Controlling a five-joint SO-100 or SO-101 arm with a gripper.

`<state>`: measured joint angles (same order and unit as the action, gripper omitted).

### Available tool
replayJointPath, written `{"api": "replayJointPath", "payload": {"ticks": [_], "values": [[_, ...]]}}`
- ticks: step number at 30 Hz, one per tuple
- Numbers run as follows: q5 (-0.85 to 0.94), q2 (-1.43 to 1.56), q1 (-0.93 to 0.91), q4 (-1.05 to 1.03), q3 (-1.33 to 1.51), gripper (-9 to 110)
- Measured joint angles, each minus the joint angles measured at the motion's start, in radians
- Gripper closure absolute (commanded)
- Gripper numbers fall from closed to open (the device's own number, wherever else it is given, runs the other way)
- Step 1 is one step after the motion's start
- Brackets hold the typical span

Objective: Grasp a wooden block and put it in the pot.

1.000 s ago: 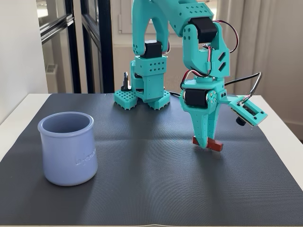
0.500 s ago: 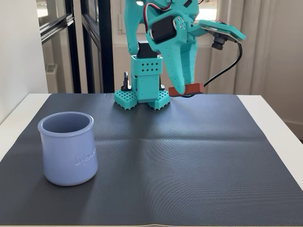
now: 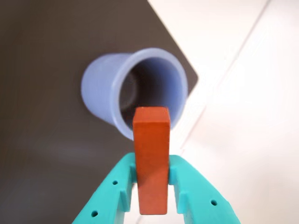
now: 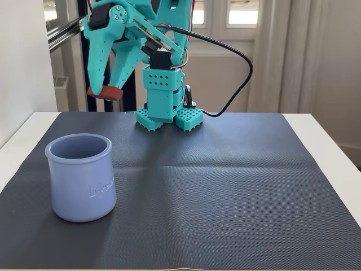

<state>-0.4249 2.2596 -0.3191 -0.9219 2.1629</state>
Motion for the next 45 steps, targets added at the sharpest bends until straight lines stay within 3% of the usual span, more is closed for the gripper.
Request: {"api": "replayJointPath", "payload": {"ticks": [7,25,31,35,45], "values": [[0.018,-0.13,-0.014,0.114,0.002,101],[0.018,-0.35,-0.009,0.123,-0.189,101],[0.018,-0.353,-0.008,0.123,-0.192,92],[0.018,-0.353,0.014,0.123,-0.192,102],[0.114,-0.341,0.075,0.12,-0.192,101]]}}
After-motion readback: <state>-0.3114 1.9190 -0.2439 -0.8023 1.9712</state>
